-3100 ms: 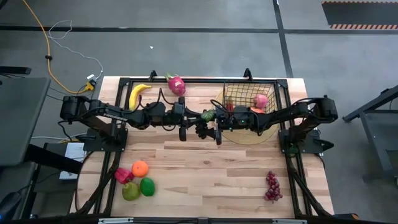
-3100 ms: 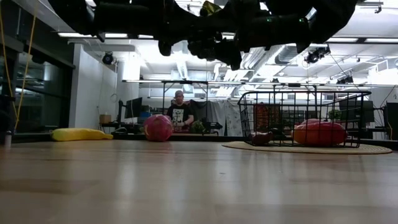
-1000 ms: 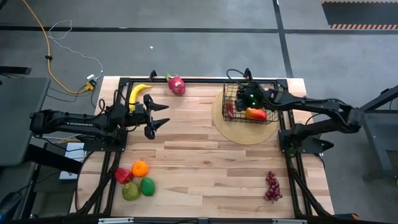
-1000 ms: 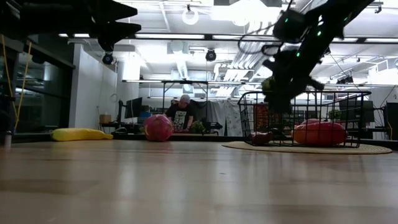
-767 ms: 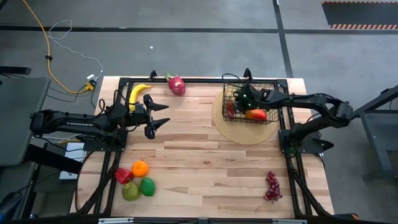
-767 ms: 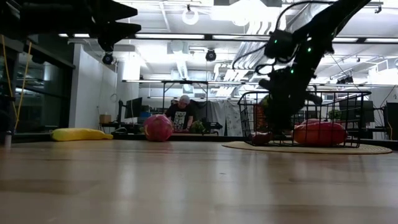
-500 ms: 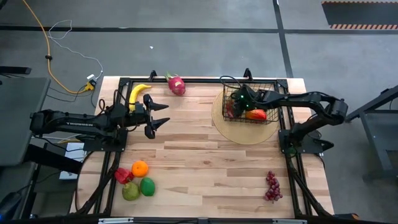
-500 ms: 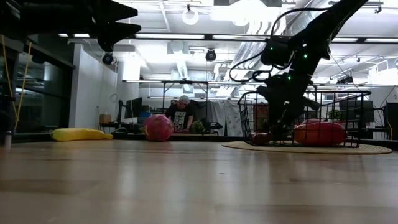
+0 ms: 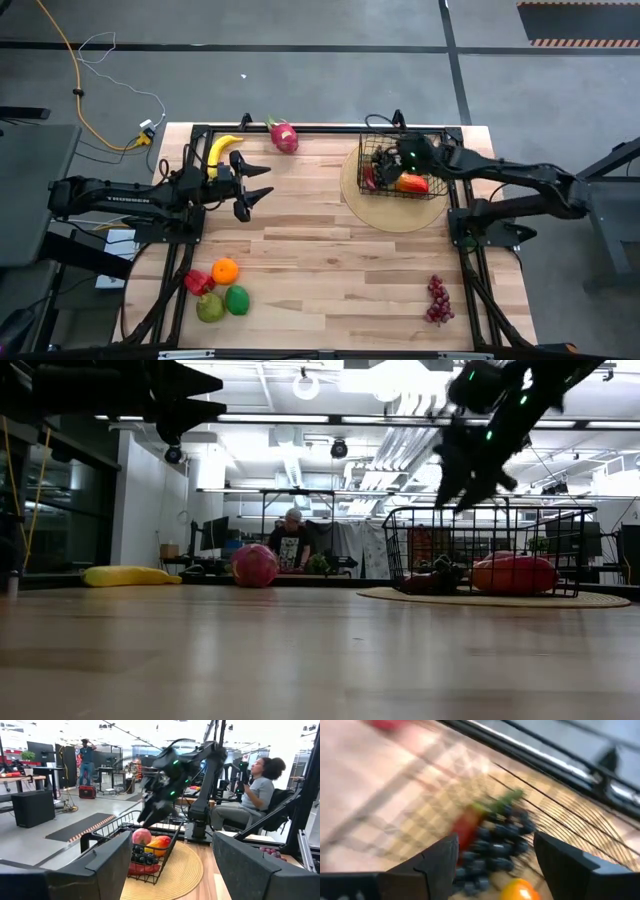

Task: Build produce basket
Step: Put the lime into the wire basket

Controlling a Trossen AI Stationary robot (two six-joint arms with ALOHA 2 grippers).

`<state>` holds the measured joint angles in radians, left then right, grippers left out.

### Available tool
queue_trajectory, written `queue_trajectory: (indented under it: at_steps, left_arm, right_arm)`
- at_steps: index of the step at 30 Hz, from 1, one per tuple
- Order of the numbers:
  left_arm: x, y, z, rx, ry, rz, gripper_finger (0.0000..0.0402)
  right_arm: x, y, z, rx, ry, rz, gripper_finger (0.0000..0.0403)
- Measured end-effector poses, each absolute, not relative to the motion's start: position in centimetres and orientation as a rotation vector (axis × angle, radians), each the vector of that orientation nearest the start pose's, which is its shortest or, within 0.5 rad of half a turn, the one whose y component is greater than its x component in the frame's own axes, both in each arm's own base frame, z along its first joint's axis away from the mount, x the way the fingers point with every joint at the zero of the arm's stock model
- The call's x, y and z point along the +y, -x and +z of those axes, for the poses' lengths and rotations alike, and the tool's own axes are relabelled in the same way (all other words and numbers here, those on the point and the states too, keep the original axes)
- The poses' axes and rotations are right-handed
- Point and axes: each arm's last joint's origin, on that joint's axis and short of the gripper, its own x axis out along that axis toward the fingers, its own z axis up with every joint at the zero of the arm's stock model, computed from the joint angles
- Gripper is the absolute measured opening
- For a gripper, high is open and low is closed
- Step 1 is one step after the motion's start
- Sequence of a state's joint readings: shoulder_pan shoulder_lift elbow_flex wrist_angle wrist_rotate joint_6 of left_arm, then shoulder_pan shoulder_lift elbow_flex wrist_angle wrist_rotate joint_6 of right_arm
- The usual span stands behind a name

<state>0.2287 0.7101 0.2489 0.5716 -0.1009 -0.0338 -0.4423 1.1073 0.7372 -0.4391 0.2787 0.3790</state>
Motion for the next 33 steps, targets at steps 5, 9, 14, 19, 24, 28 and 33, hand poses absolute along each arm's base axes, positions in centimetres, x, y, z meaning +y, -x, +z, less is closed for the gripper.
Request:
queue_trajectory:
  at_steps: [5,9,14,19,24,28,33]
  left_arm:
    - [3.9,-15.7,23.1,-0.119,0.040,0.307,0.0264]
    - [3.8,-15.7,23.1,-0.117,0.039,0.280,0.0264]
    - [3.8,-15.7,23.1,-0.118,0.040,0.270,0.0264]
    - [3.8,-15.8,23.1,-0.121,0.065,0.260,0.0264]
    - [3.8,-15.8,23.1,-0.121,0.064,0.257,0.0264]
    - [3.8,-15.8,23.1,-0.121,0.064,0.257,0.0264]
    - [3.7,-15.8,23.1,-0.120,0.064,0.252,0.0264]
  right_arm:
    - [-6.0,-20.3,26.5,0.522,-0.274,-0.598,0.0250]
    - [-2.2,-21.6,28.1,0.379,-0.165,-0.379,0.0250]
    - [1.7,-23.0,28.7,0.281,-0.009,-0.203,0.0250]
    - [3.6,-23.9,27.7,0.306,0.093,-0.246,0.0250]
    - [3.6,-24.0,24.3,0.313,0.062,-0.260,0.0250]
    - [3.0,-22.3,21.7,0.270,-0.039,-0.277,0.0250]
    - [3.1,-21.0,21.5,0.124,-0.121,-0.154,0.0250]
